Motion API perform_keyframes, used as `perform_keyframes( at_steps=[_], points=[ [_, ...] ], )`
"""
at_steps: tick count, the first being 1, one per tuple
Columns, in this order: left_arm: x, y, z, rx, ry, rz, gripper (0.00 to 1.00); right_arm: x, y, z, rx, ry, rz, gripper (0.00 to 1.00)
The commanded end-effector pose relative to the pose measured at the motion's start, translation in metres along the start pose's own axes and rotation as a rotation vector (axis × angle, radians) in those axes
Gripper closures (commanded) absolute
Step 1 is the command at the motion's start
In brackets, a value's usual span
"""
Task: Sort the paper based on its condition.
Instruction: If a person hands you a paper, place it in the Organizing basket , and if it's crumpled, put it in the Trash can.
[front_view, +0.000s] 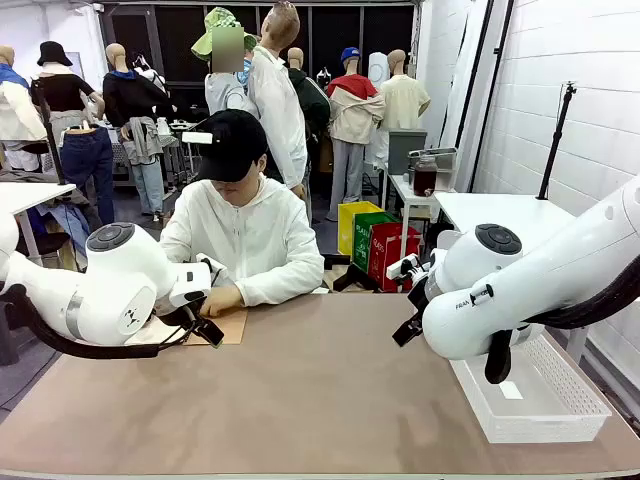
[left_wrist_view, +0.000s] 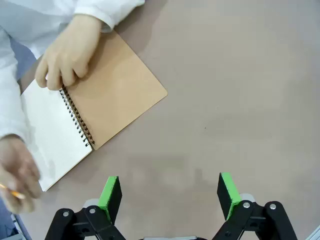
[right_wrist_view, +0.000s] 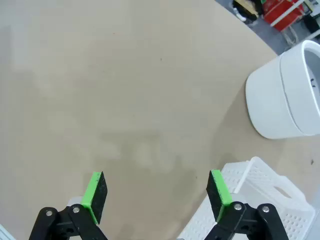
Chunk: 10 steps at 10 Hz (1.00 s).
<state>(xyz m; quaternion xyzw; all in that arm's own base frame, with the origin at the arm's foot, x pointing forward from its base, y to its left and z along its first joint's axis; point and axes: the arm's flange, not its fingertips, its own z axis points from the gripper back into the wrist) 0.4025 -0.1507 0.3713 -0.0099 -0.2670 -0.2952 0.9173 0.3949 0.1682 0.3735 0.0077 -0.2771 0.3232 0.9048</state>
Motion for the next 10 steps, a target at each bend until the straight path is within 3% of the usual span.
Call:
perform_keyframes(
  at_steps=[1,10],
  points=[
    [0.0000,0.0000,0.0000,0.000,0.000,0.000,0.00,0.0000,0.0000,0.0000,0.000,0.000,0.000,0.00],
    [0.0000,0.0000,0.0000,0.000,0.000,0.000,0.00,0.0000,0.0000,0.0000,0.000,0.000,0.000,0.00]
  ],
)
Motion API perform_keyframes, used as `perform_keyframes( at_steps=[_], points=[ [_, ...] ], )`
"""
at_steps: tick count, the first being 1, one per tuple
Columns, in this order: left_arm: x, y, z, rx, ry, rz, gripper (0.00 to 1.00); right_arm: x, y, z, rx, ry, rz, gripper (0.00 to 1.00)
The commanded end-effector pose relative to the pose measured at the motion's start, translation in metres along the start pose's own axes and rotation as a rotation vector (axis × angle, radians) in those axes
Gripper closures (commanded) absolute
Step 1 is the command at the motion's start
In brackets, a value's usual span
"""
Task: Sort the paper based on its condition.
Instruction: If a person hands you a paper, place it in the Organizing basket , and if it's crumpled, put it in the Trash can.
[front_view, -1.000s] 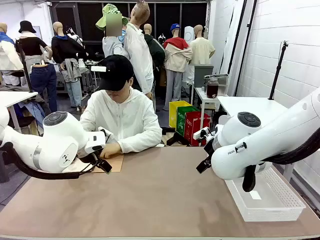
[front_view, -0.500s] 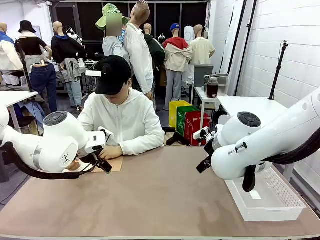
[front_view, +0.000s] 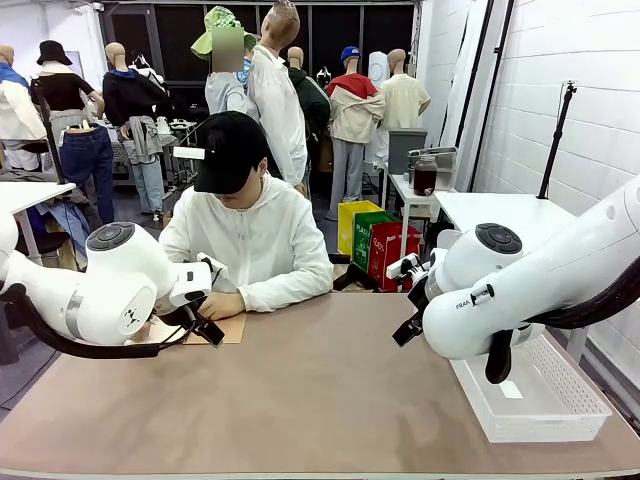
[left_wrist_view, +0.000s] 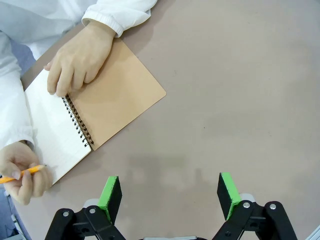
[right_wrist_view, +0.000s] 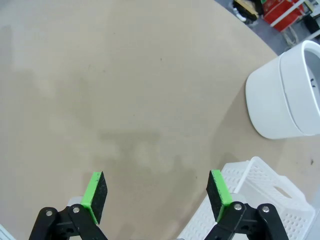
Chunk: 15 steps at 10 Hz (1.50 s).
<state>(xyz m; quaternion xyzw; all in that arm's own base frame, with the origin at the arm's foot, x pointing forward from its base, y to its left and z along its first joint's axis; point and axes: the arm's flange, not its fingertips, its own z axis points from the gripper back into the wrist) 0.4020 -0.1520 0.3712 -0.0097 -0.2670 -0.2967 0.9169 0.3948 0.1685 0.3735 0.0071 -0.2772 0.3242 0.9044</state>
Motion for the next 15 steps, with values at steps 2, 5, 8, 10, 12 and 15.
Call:
perform_keyframes(
  at_steps=[2,5,8,10,12,15],
  points=[
    [0.000,0.001,0.000,0.001,0.000,0.003,0.00,0.000,0.000,0.000,0.000,0.000,-0.002,0.00],
    [0.000,0.001,0.000,0.001,0.000,0.003,0.00,0.000,0.000,0.000,0.000,0.000,-0.002,0.00],
    [0.001,0.001,0.005,0.010,-0.004,0.009,0.00,0.000,0.000,0.000,0.000,0.000,0.000,0.00],
    [0.004,0.008,0.030,0.030,-0.008,0.003,0.00,0.011,-0.001,0.024,0.024,-0.040,-0.036,0.00],
    [0.012,0.007,0.059,0.044,0.006,0.024,0.00,0.022,-0.009,0.051,0.053,-0.055,-0.018,0.00],
    [0.023,0.009,0.105,0.002,0.009,0.029,0.00,0.039,-0.005,0.100,0.105,-0.077,0.014,0.00]
  ],
)
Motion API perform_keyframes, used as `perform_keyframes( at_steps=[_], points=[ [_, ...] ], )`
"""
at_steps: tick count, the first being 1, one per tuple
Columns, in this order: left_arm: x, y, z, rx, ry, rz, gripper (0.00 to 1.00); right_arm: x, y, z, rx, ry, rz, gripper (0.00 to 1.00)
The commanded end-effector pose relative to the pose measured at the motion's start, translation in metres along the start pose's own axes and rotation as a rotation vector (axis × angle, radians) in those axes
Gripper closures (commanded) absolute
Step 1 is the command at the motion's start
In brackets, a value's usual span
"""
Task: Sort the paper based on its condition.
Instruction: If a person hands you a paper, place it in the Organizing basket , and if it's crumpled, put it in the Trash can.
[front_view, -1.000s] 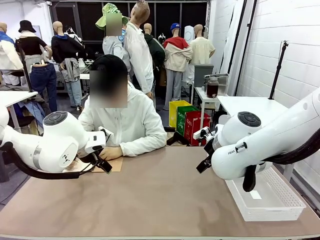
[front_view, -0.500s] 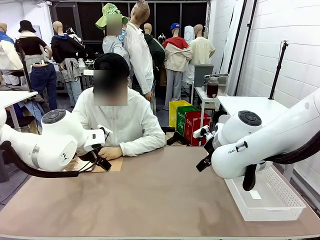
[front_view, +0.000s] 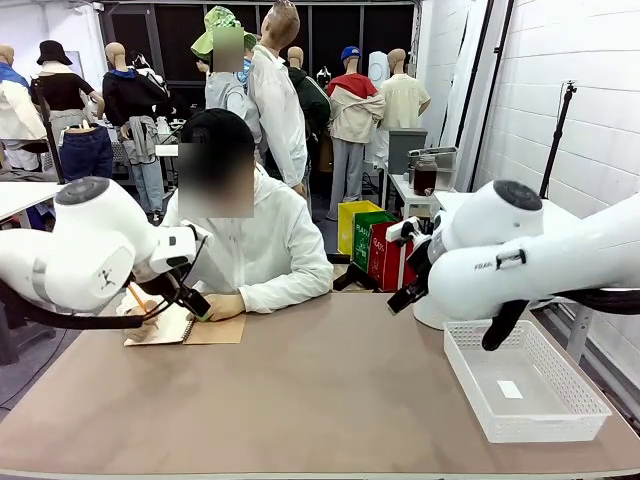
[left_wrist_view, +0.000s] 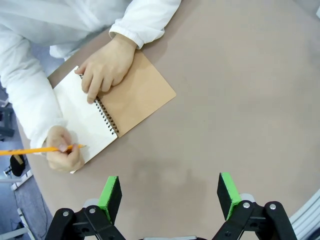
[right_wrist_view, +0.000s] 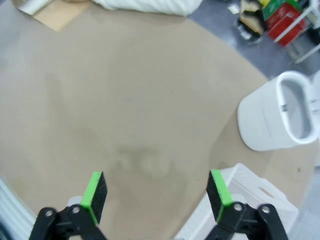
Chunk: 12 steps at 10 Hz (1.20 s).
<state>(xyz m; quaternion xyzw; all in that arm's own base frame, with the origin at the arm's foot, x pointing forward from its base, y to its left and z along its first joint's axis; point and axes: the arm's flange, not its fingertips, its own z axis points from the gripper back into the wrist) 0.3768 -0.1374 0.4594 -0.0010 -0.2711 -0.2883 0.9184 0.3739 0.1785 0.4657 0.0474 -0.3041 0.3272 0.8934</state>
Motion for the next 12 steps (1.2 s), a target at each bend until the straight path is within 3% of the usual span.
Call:
perform_keyframes(
  at_steps=[1,7,12],
  points=[
    [0.010,-0.002,0.040,-0.007,-0.002,0.010,0.00,0.010,-0.009,0.037,0.057,-0.010,0.047,0.00],
    [0.016,0.006,0.112,-0.011,-0.117,0.020,0.00,0.033,-0.004,0.107,0.023,-0.099,0.097,0.00],
    [0.009,0.004,0.134,-0.037,-0.111,0.017,0.00,0.039,-0.001,0.113,-0.005,-0.119,0.122,0.00]
  ],
)
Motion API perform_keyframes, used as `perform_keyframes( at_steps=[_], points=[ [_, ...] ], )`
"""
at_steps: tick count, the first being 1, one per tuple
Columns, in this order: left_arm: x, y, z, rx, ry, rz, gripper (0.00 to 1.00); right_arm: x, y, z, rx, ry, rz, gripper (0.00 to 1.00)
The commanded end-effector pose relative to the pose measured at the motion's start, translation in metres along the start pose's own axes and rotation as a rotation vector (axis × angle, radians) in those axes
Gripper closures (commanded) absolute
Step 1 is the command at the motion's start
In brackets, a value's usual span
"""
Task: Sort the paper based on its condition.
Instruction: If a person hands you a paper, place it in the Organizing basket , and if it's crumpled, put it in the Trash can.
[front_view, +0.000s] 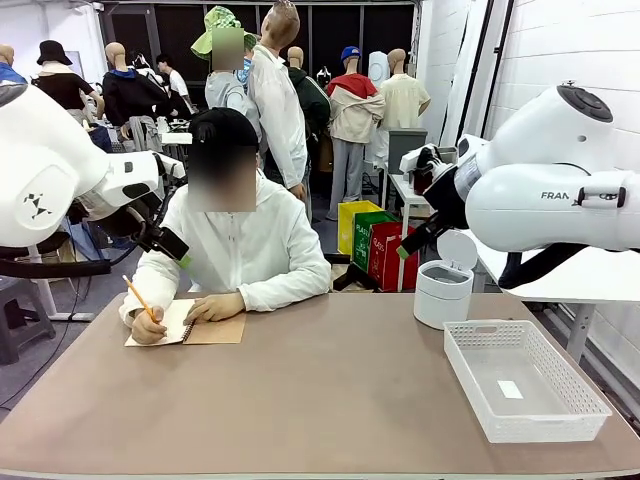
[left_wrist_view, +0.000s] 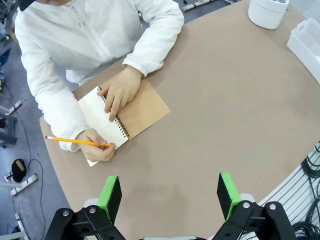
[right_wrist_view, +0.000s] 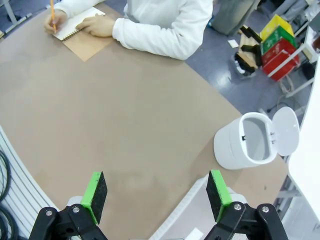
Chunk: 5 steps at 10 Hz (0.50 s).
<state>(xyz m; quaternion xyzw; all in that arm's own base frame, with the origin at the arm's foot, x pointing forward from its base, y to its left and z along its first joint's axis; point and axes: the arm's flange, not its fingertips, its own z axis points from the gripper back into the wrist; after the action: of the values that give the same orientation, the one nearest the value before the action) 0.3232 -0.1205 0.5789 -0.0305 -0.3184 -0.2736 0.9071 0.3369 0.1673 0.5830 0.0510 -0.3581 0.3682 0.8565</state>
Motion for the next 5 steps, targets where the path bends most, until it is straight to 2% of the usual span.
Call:
perform_keyframes(
  at_steps=[1,5],
  points=[
    [-0.0043,-0.0010,0.0056,-0.017,-0.004,-0.022,0.00,-0.0002,-0.0006,-0.0050,-0.019,0.013,0.011,0.00],
    [0.0000,0.0000,0.0000,0.000,0.000,0.000,0.00,0.0000,0.0000,0.0000,0.000,0.000,0.000,0.00]
  ],
)
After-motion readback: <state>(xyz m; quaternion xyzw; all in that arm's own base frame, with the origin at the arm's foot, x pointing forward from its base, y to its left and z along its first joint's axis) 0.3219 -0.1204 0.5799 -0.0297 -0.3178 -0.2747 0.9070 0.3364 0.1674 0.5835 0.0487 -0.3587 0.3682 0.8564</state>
